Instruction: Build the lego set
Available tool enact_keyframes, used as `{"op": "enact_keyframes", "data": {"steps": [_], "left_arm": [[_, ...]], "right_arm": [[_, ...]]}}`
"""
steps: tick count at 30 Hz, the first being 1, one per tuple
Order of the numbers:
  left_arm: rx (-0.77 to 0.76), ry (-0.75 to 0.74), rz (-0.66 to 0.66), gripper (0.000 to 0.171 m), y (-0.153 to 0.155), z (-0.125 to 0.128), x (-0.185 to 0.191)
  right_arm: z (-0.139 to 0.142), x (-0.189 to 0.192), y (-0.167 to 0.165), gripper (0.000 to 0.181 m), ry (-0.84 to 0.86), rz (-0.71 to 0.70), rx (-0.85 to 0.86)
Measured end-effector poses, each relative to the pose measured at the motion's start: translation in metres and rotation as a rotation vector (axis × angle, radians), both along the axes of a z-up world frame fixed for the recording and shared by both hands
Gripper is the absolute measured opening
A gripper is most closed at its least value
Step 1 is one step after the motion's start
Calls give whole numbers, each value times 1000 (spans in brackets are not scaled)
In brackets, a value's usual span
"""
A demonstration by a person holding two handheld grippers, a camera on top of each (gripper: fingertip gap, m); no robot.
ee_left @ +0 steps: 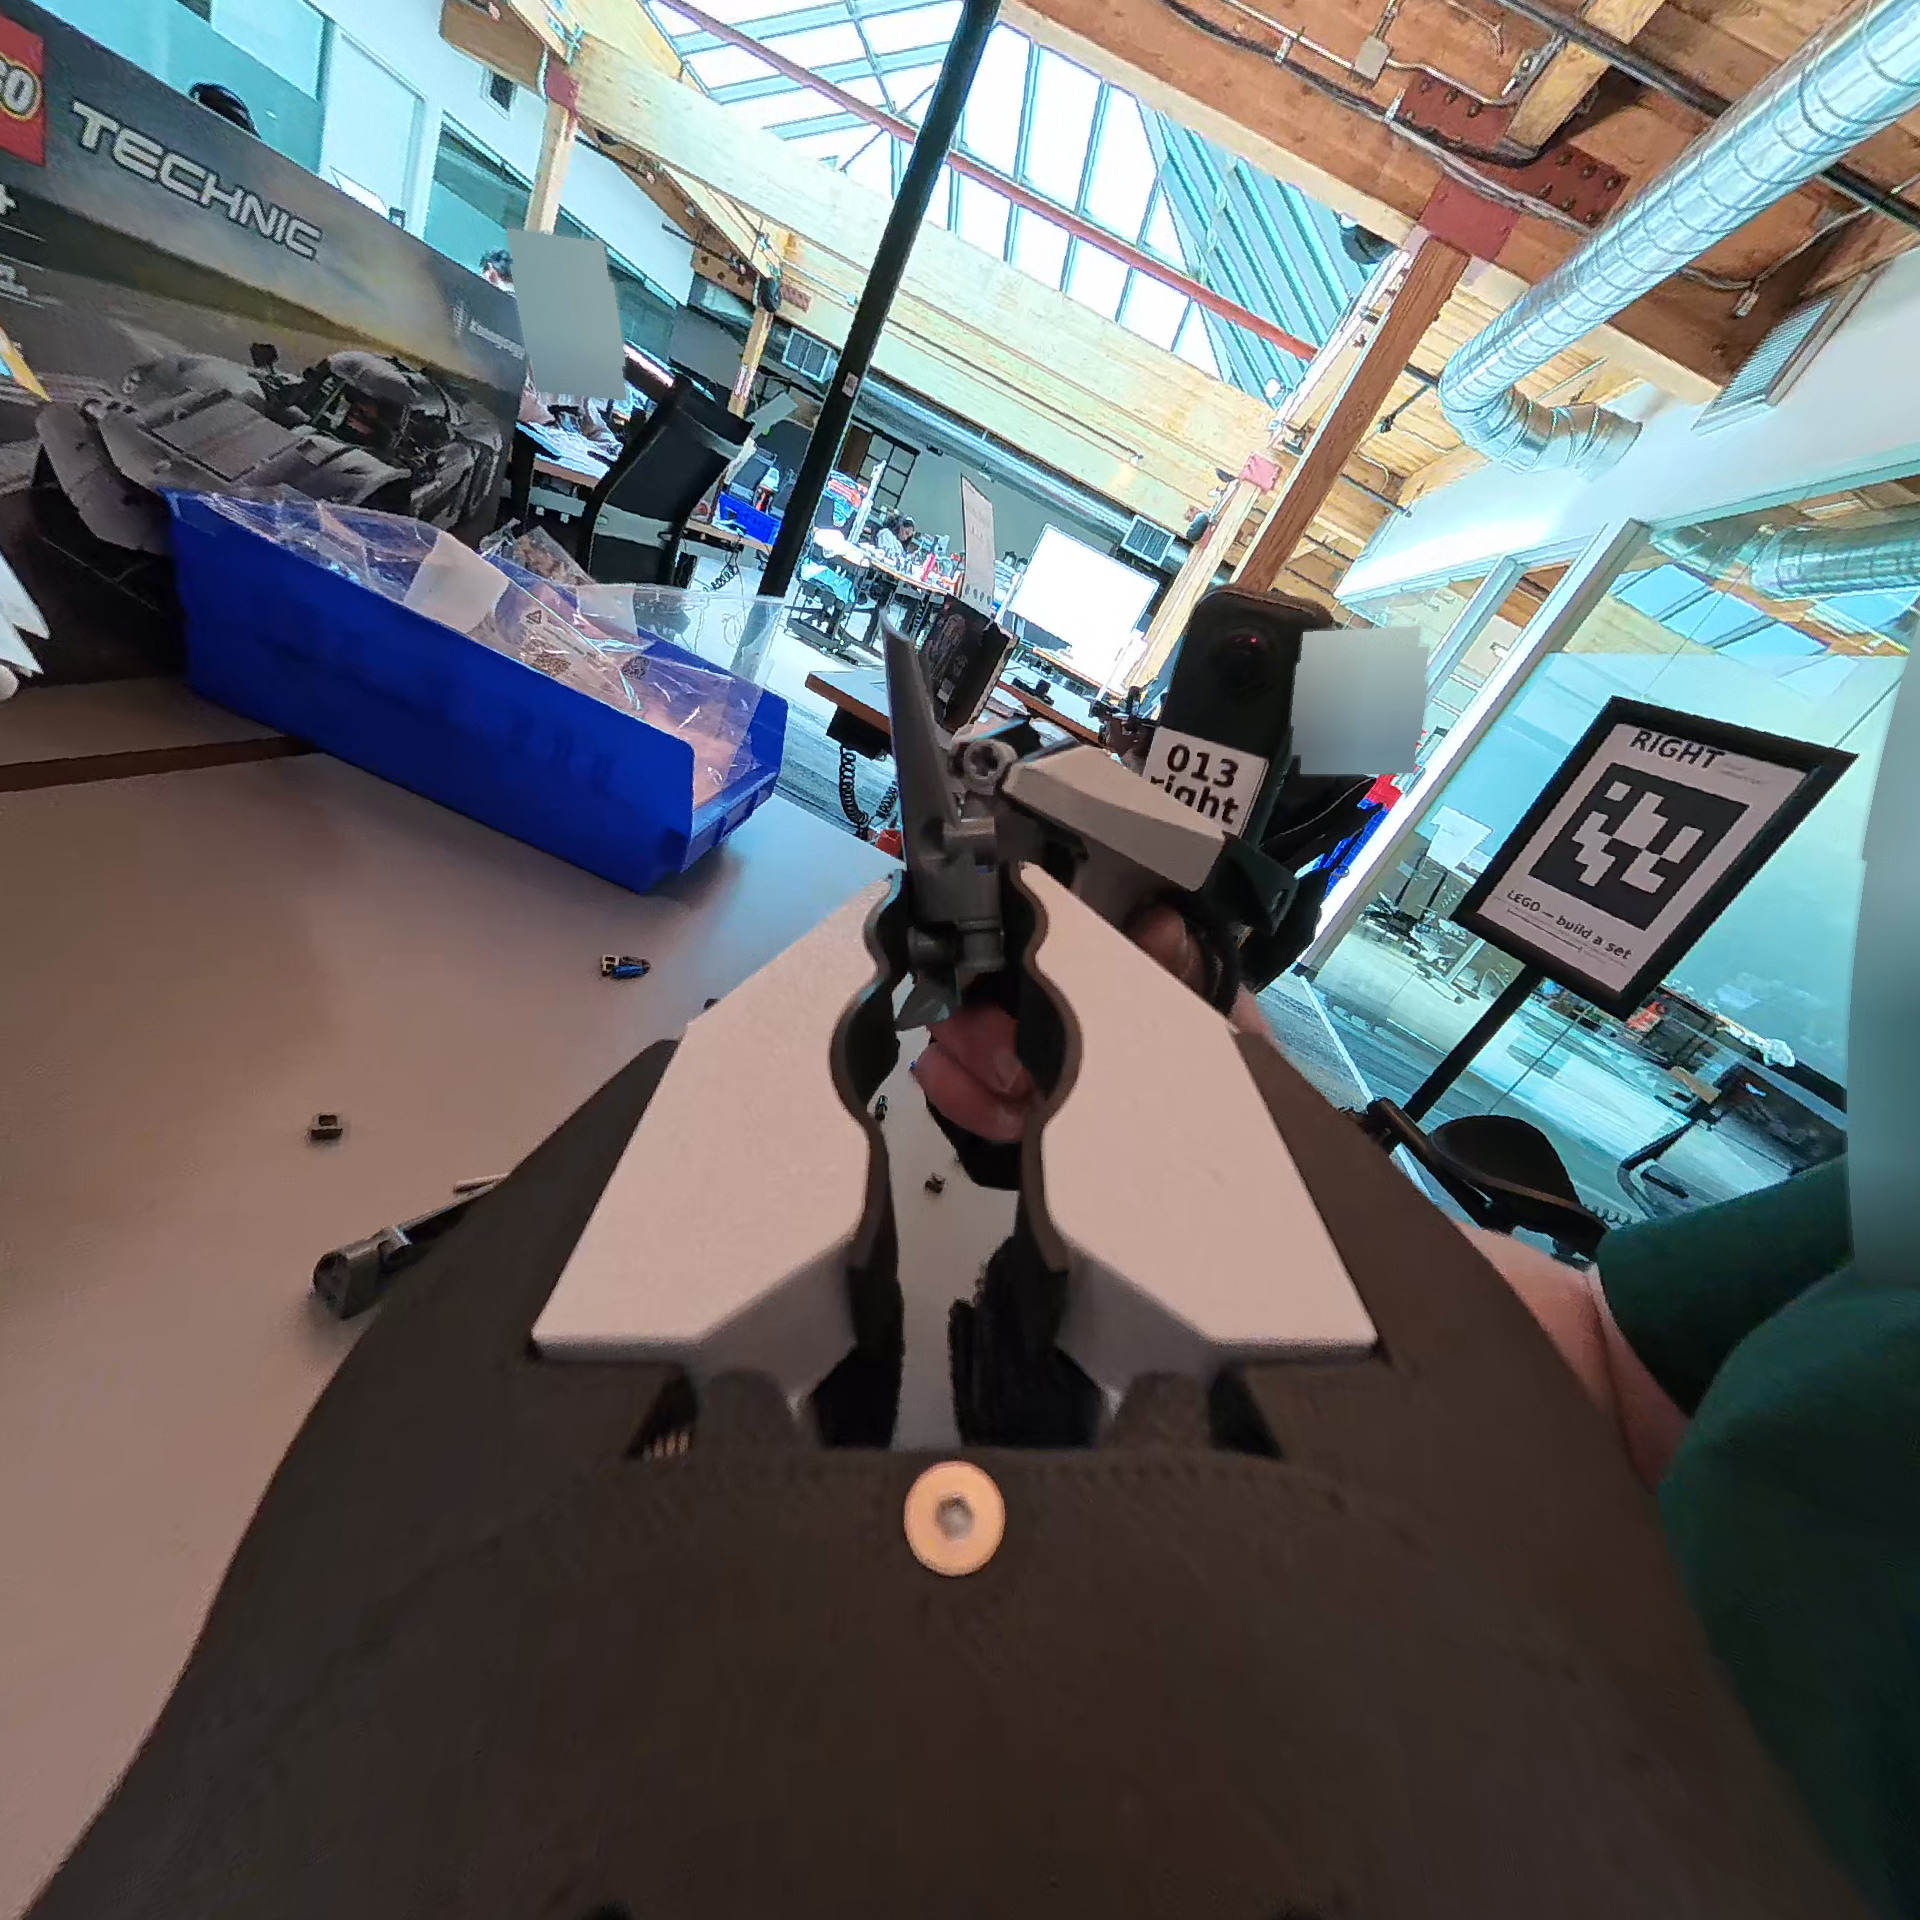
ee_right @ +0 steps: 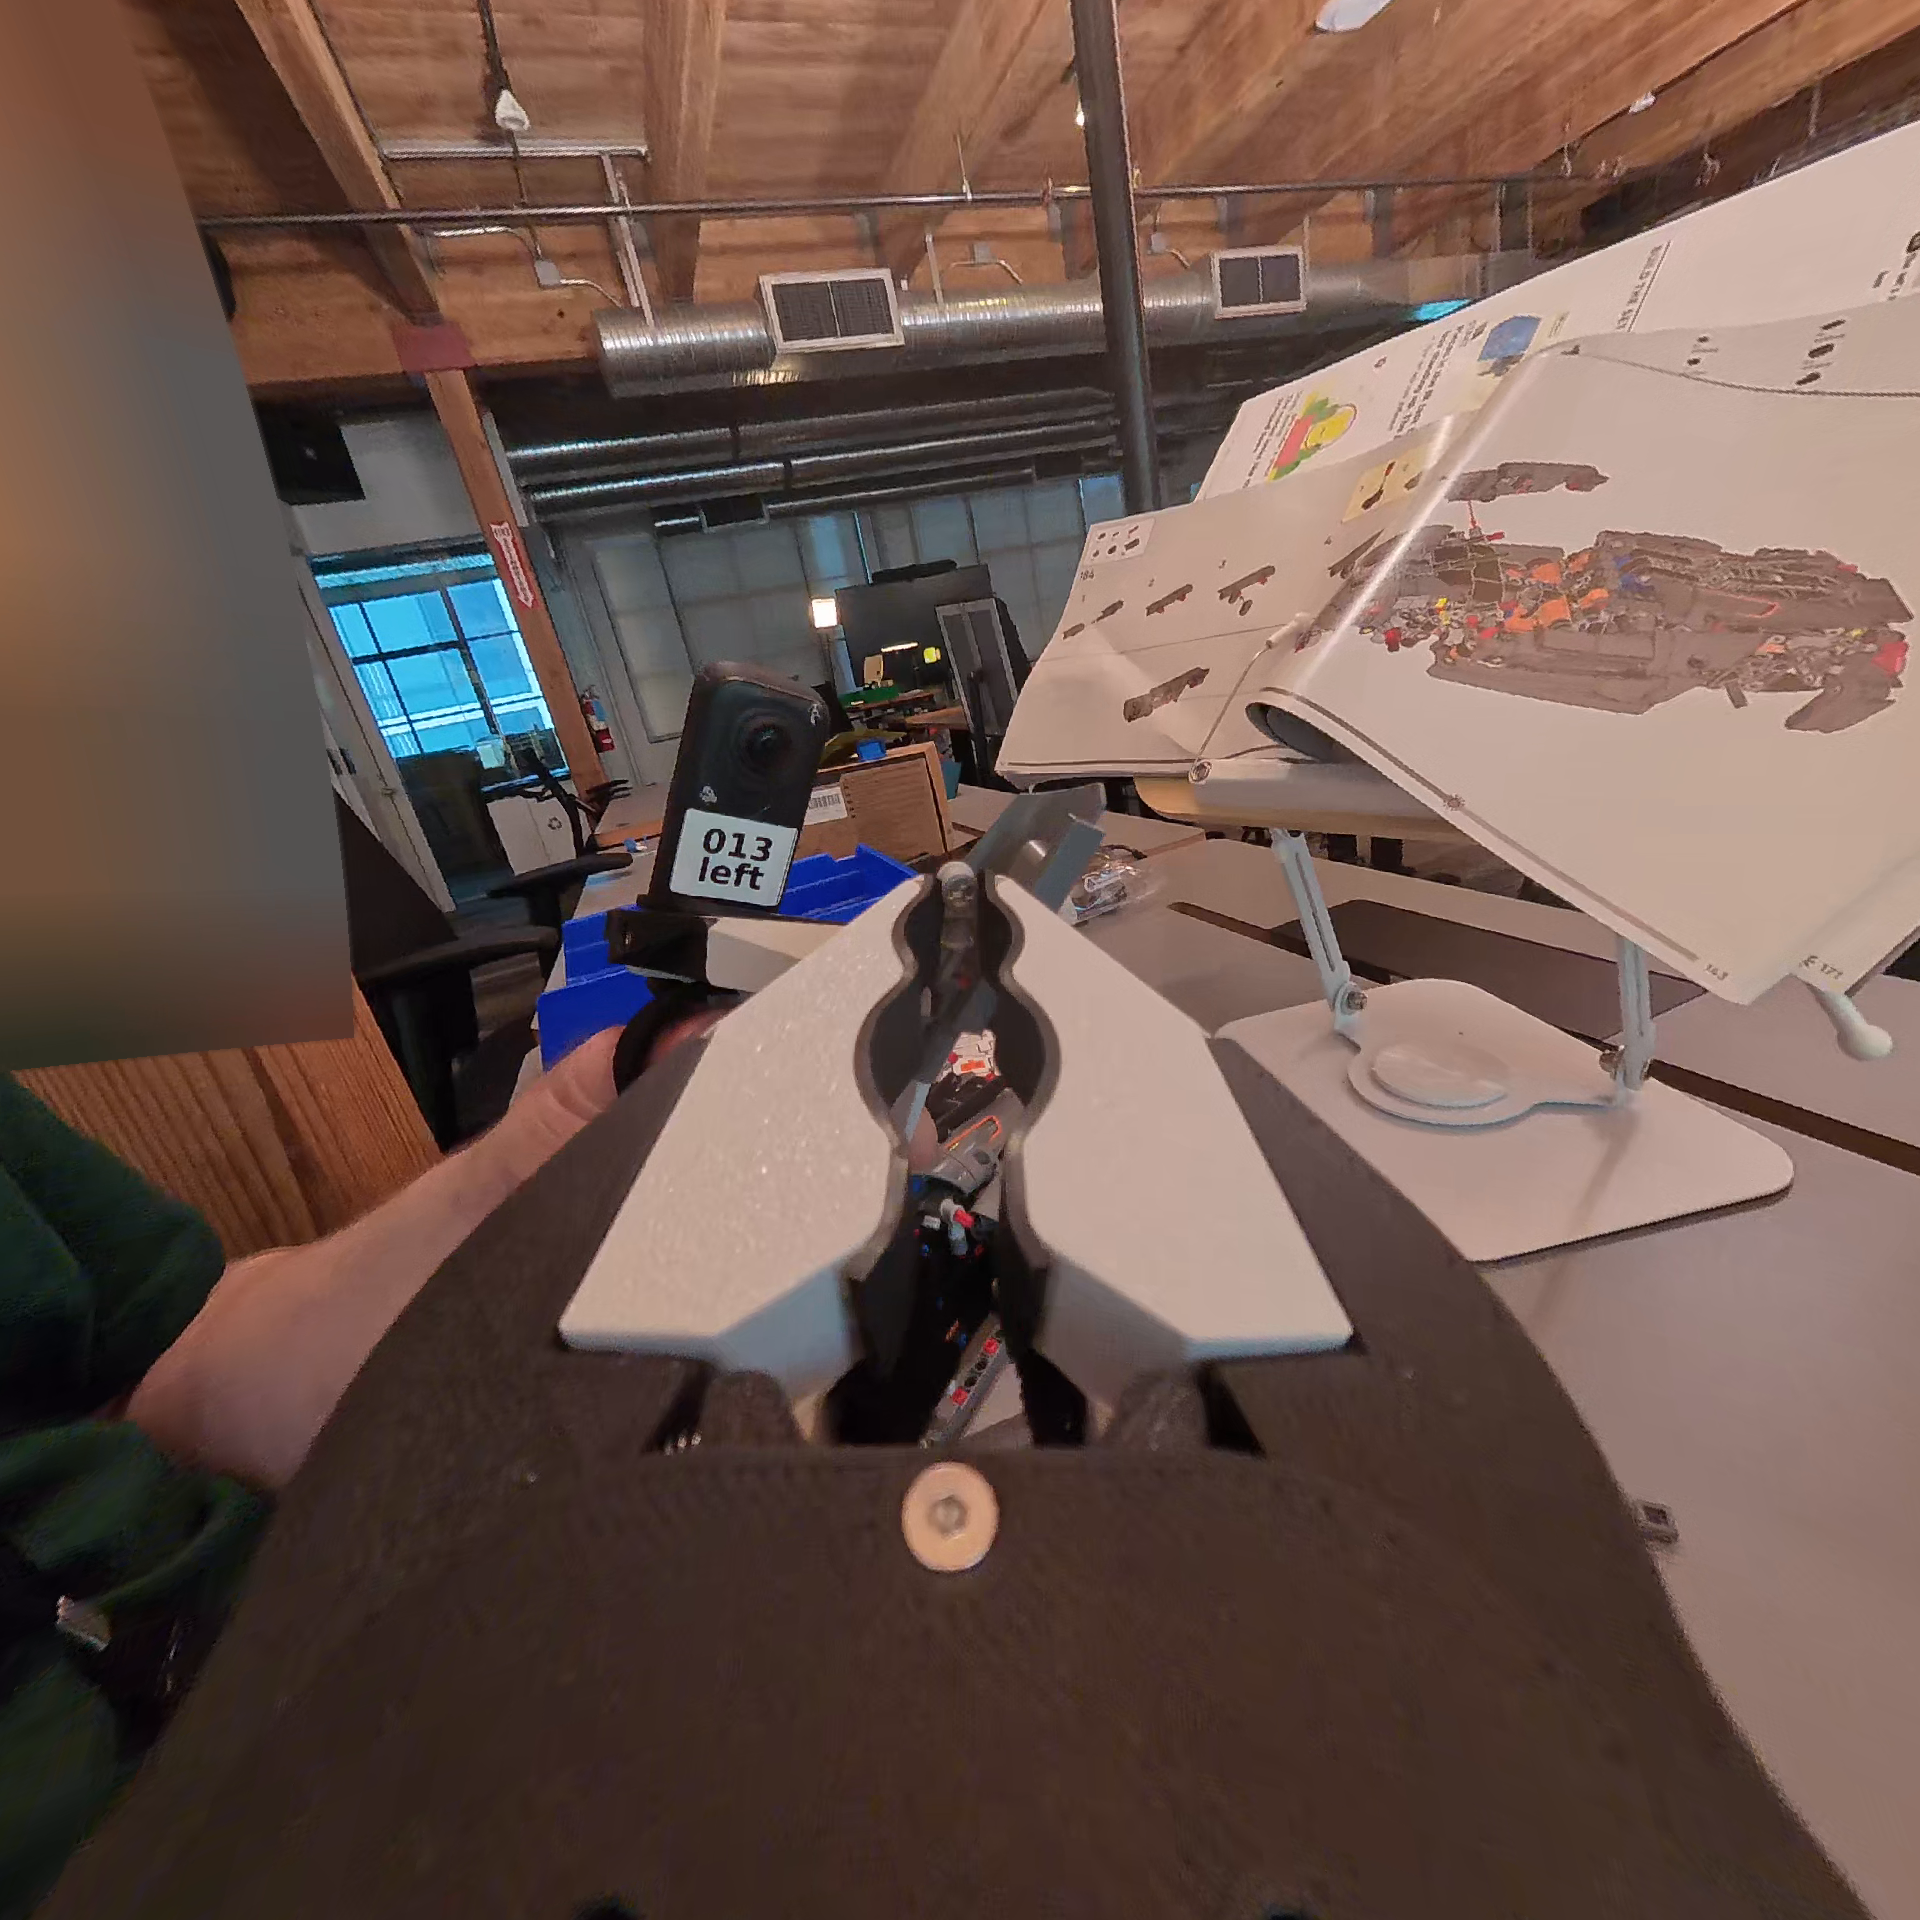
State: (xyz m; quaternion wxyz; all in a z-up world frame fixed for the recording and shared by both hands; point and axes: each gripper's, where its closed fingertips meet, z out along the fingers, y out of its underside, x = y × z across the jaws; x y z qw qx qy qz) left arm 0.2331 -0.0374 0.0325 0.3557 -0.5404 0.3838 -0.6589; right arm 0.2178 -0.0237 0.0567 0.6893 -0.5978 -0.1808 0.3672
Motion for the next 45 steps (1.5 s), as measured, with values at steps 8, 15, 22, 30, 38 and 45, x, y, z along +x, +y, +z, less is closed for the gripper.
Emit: {"op": "enact_keyframes", "data": {"steps": [8,15,22,30,38,45], "left_arm": [[26,26,17,14,5,-6,2],[133,60,110,14,10,-9,5],[165,61,130,14,10,-8,5],[137,42,56,14,4,-5,4],[120,33,29,14,1,-5,5],[117,45,35,15,3,-8,6]], "right_arm": [[-7,3,4,4,26,17,-104],[-10,7,6,4,66,1,-131],[-9,9,6,4,33,-27,-125],[-6,8,0,4,-30,16,-112],[-6,6,-2,4,-44,55,-122],[-10,8,-1,4,-54,45,-161]]}}
